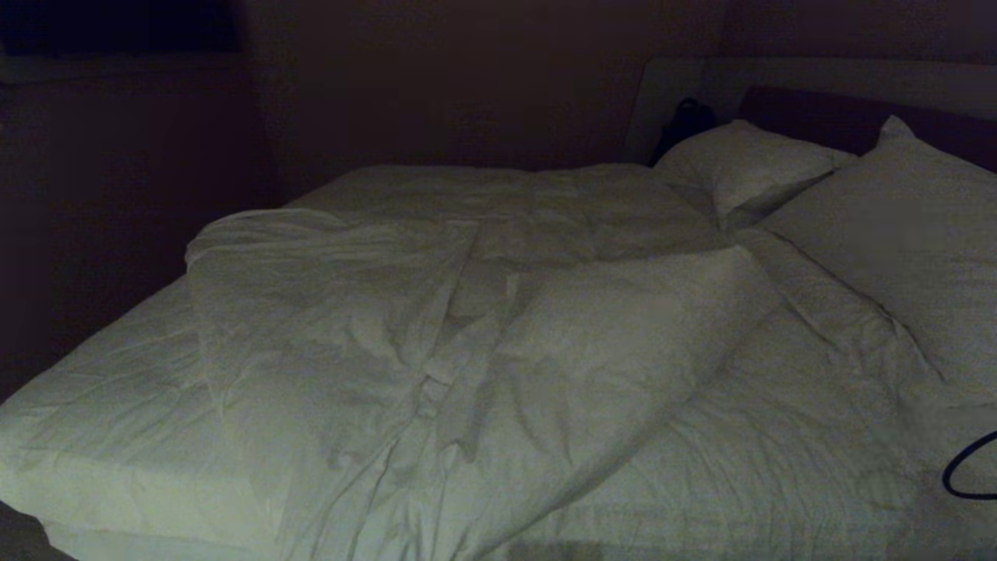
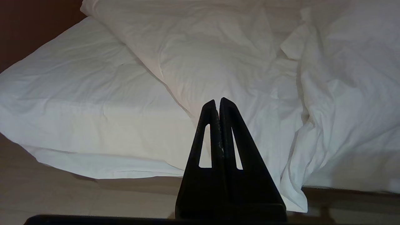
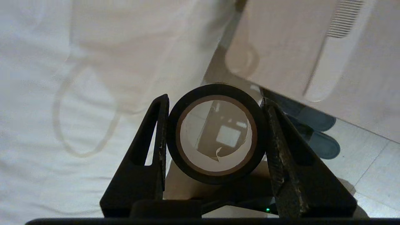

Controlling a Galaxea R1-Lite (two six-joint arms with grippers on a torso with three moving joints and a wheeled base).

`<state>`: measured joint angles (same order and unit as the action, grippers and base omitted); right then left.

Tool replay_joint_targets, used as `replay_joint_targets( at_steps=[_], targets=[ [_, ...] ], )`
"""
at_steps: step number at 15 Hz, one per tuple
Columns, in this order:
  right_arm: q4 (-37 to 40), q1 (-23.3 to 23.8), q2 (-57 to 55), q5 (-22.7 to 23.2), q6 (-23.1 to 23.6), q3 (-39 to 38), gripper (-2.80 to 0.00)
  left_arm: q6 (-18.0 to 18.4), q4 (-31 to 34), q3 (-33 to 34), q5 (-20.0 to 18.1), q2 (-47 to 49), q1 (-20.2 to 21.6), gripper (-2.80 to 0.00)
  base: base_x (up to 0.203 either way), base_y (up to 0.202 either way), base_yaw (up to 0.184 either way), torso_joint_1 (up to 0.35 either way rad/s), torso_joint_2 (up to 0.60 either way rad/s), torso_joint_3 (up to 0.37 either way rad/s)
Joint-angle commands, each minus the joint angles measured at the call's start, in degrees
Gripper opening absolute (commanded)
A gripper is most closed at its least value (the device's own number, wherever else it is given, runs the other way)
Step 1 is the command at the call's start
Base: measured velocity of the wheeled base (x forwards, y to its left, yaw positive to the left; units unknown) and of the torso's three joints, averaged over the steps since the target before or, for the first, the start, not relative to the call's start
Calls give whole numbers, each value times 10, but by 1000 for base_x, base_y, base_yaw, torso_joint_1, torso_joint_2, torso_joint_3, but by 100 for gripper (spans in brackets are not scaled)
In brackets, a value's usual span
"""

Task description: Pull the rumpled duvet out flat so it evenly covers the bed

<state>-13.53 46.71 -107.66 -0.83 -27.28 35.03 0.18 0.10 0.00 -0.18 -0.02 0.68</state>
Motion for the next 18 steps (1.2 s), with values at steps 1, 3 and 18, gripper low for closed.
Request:
replay_joint_targets(
  at_steps=[1, 3, 18],
  targets=[
    [-2, 31, -19, -1, -1, 7, -280, 0, 0, 0, 0, 0, 0, -280, 0, 0, 0, 0, 0, 0],
    [-18, 45, -31, -4, 2, 10, -280, 0, 0, 0, 0, 0, 0, -280, 0, 0, 0, 0, 0, 0],
    [-89, 122, -125, -33, 26, 15, -280, 0, 0, 0, 0, 0, 0, -280, 0, 0, 0, 0, 0, 0]
  ],
)
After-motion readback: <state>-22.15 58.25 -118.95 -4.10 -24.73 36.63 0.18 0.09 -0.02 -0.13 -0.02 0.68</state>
